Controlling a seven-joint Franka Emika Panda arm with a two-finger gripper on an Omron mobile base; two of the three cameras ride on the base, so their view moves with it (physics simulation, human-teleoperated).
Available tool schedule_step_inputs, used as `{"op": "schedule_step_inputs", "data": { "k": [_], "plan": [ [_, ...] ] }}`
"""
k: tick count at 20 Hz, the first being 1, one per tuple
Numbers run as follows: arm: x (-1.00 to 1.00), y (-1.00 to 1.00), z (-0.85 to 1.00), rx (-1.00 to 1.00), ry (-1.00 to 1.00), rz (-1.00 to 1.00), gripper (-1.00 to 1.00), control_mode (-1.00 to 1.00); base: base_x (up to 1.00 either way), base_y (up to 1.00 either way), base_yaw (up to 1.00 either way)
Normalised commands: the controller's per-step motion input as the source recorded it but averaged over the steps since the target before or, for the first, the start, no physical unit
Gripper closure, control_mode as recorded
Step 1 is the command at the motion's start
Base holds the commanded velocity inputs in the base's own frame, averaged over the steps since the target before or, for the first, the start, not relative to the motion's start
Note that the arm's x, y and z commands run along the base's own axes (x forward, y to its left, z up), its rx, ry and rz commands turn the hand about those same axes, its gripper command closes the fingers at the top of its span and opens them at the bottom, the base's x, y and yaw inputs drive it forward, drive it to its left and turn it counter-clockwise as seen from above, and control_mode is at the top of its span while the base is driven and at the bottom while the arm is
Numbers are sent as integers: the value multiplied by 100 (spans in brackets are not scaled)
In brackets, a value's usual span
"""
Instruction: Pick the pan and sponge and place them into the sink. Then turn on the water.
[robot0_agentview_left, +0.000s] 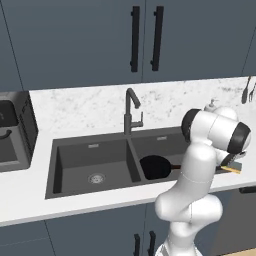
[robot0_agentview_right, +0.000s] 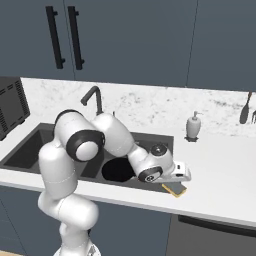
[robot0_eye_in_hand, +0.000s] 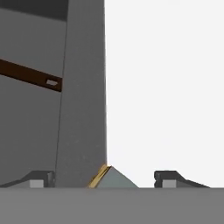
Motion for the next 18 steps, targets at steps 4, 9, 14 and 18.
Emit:
{"op": "schedule_step_inputs", "data": {
  "k": [4,9,14,18],
  "plan": [
    [-5,0,-84,0,5,0,-100,-100,0,0,0],
    [-12,0,-86,0,4,0,100,-100,0,0,0],
    [-14,0,-76,0,2,0,100,-100,0,0,0],
    [-20,0,-64,0,0,0,100,-100,0,0,0]
  ]
}}
